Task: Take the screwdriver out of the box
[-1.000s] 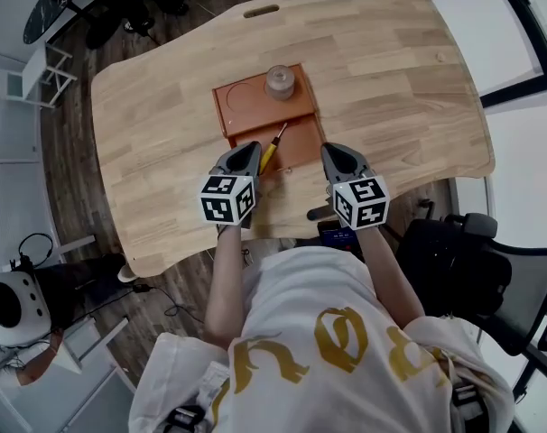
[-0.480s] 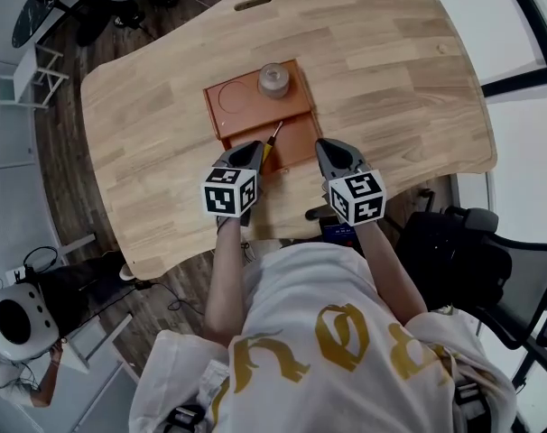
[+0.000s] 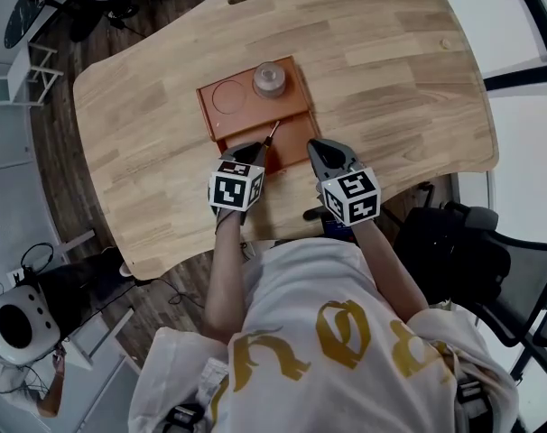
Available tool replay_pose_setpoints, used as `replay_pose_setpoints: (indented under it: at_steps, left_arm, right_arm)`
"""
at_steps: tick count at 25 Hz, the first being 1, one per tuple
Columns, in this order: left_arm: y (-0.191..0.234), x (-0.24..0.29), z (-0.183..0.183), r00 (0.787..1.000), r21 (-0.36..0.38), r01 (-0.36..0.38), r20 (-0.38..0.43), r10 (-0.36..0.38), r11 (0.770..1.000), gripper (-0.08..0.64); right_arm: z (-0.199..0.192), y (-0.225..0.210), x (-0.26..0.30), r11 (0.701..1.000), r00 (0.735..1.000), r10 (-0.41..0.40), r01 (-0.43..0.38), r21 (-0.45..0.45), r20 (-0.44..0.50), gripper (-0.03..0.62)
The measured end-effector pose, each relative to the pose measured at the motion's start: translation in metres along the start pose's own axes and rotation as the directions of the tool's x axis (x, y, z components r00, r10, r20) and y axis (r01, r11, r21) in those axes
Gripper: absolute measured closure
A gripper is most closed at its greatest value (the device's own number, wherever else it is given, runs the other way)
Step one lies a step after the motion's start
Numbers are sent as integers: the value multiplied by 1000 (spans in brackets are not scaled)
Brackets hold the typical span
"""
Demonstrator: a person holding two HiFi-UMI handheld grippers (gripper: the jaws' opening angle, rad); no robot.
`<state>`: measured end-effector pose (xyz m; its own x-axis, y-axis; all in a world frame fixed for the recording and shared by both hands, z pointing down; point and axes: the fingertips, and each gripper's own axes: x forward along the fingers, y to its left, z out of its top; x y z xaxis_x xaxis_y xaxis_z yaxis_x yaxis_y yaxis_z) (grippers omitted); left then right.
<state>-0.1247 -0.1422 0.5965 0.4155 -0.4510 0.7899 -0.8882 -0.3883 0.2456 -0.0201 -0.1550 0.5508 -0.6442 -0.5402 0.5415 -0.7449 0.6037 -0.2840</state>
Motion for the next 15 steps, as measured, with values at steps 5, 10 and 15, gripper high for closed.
replay_pose_setpoints:
  at_steps: [5, 10, 15]
  left_arm:
    - [-2, 10, -6, 998, 32, 8, -68, -6, 999, 546]
    - [0, 22, -8, 993, 39, 3, -114, 1, 999, 454]
    - [1, 34, -14, 984, 88, -10, -176, 25, 996, 433]
  right_arm:
    - [-2, -2, 5, 1000, 1000, 16, -16, 7, -15, 581]
    - [-3, -7, 9, 1000, 999, 21, -21, 3, -28, 581]
    - [0, -12, 14, 1000, 999, 22, -22, 12, -24, 581]
